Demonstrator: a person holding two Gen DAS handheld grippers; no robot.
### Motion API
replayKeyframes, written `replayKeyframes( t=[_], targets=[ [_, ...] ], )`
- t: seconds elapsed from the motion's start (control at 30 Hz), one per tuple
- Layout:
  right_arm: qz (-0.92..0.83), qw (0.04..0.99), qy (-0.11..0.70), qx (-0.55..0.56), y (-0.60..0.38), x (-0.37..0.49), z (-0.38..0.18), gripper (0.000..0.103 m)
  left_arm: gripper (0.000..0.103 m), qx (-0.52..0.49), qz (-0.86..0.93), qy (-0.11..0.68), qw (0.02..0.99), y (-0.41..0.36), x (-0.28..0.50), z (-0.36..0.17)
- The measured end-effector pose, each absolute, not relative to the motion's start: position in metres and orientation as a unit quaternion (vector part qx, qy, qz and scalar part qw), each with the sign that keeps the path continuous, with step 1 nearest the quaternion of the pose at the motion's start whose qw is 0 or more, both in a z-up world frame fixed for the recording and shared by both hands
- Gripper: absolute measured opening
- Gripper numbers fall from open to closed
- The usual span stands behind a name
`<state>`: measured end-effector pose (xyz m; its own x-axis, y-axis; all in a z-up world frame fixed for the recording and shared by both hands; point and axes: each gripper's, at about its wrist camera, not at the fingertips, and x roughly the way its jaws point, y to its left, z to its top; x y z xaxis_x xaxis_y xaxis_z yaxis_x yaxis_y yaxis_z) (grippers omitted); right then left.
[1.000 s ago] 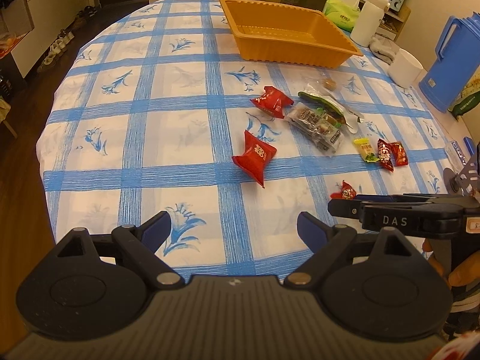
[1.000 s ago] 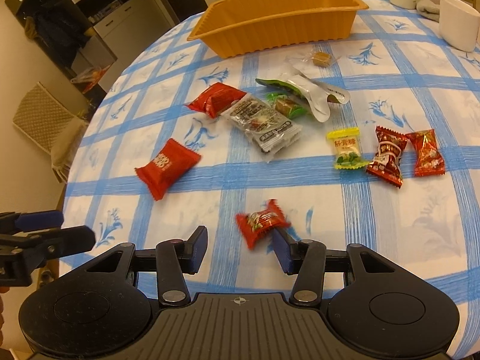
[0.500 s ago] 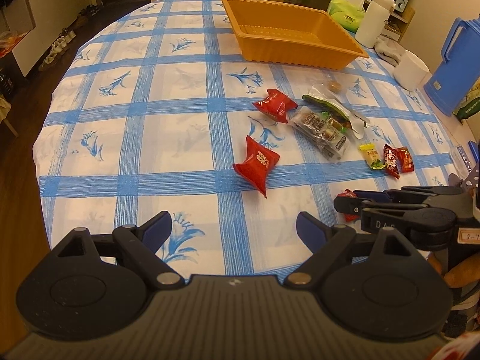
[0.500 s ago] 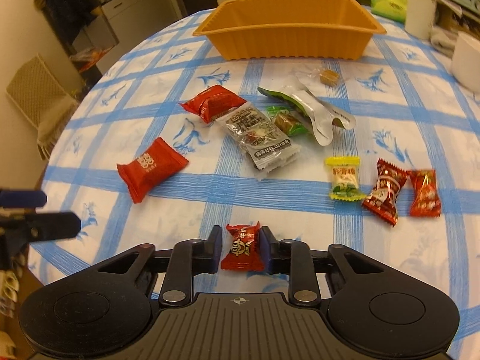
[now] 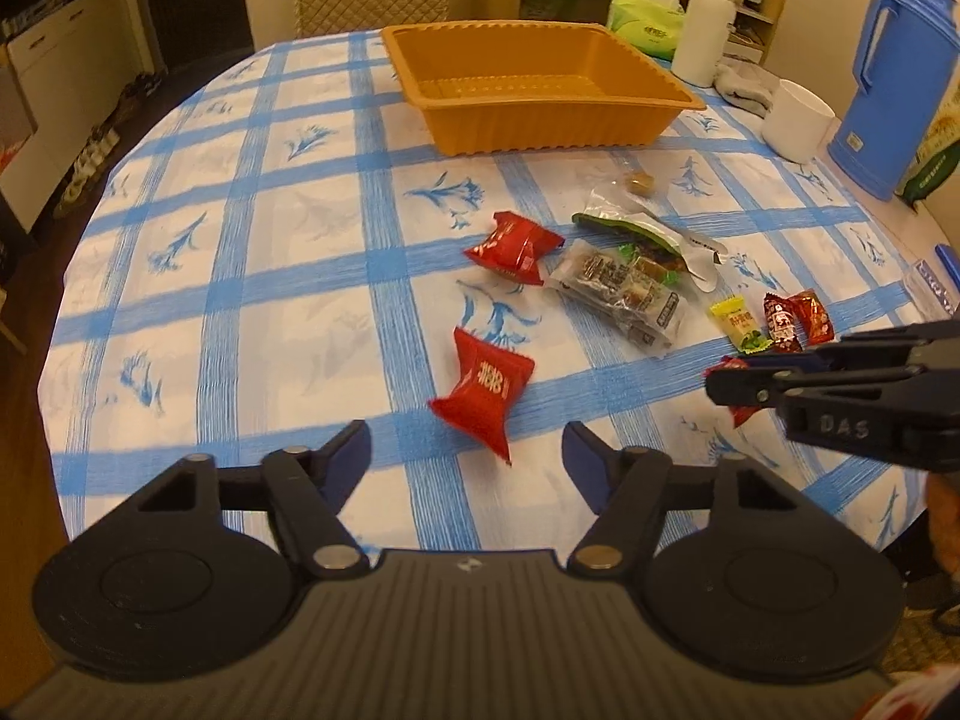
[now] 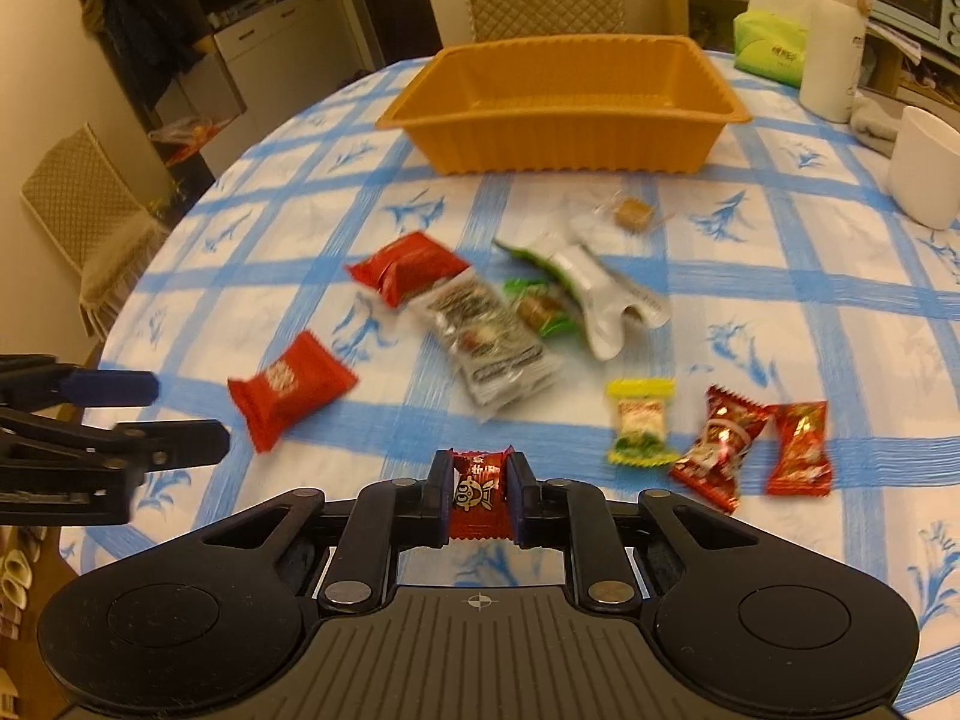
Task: Organize snacks
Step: 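Grasp the small red candy with the right tool while the left tool grasps the large red candy, then carry both red candies over the orange basket with both tools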
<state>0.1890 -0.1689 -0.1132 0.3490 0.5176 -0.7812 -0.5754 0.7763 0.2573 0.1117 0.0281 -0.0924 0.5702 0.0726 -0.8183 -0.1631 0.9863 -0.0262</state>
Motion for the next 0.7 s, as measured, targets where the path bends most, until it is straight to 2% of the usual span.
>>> replayKeyframes(
  t=[0.27,0.53,0.7],
  targets=[
    [0.319,0.827,0.463,-0.01,-0.192,0.204,-0.105,0.018,0.051,0.009,0.044,0.47,0.881,0.014,0.142,-0.11],
    [0.305,0.829,0.468,0.003,-0.214,0.217,-0.104,0.018,0.039,0.024,0.045,0.491,0.87,0.013,0.161,-0.126],
    [0.302,0.829,0.471,0.009,-0.223,0.225,-0.104,0.018,0.026,0.017,0.053,0.502,0.863,0.014,0.166,-0.132]
  ],
)
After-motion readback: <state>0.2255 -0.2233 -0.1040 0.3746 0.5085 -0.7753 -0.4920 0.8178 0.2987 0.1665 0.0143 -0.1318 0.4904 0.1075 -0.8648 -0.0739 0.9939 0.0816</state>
